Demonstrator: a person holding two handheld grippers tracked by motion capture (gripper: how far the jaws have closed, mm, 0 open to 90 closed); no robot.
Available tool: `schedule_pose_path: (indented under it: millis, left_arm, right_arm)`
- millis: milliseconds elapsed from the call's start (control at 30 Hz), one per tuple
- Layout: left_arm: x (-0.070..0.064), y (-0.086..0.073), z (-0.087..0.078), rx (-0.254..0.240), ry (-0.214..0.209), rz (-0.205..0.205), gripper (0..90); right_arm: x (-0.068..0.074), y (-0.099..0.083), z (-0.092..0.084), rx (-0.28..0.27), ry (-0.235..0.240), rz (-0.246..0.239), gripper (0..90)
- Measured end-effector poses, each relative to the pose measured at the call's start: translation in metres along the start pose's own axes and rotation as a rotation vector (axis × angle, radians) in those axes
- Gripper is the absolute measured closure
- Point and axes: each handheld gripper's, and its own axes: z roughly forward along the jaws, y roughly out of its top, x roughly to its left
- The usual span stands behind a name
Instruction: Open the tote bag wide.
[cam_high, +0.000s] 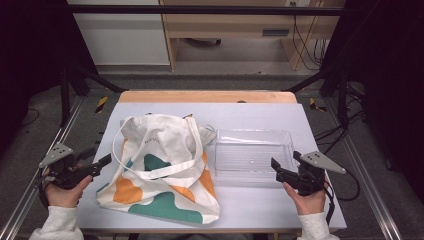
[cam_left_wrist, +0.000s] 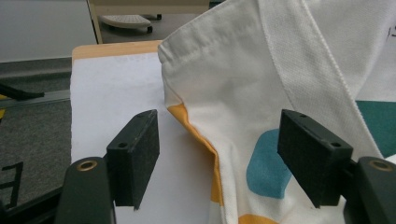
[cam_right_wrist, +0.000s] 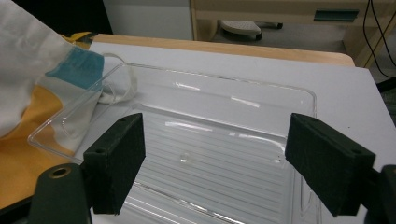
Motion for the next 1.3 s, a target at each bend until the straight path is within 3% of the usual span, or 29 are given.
schedule_pose_path:
  millis: [567,867,1067,1300]
  left_arm:
    - [-0.003,0.009,0.0,-0.015,-0.017,0.002,30.2]
    - [0.003,-0.002,0.003,0.014,-0.004,0.001,29.6]
    - [0.006,0.002,-0.004,-0.013,-0.003,-0.013,30.0]
    - [0.001,0.016,-0.011,-0.056,-0.019,-0.004,31.7]
  right_arm:
    - [0.013,0.01,0.002,-0.012,0.025,-0.011,21.1]
    - [0.004,0.002,0.002,0.014,-0.003,-0.018,18.4]
    - [-0.004,0.001,0.0,0.012,-0.017,-0.006,18.2]
    - [0.01,0.011,0.001,-0.017,0.024,-0.032,21.5]
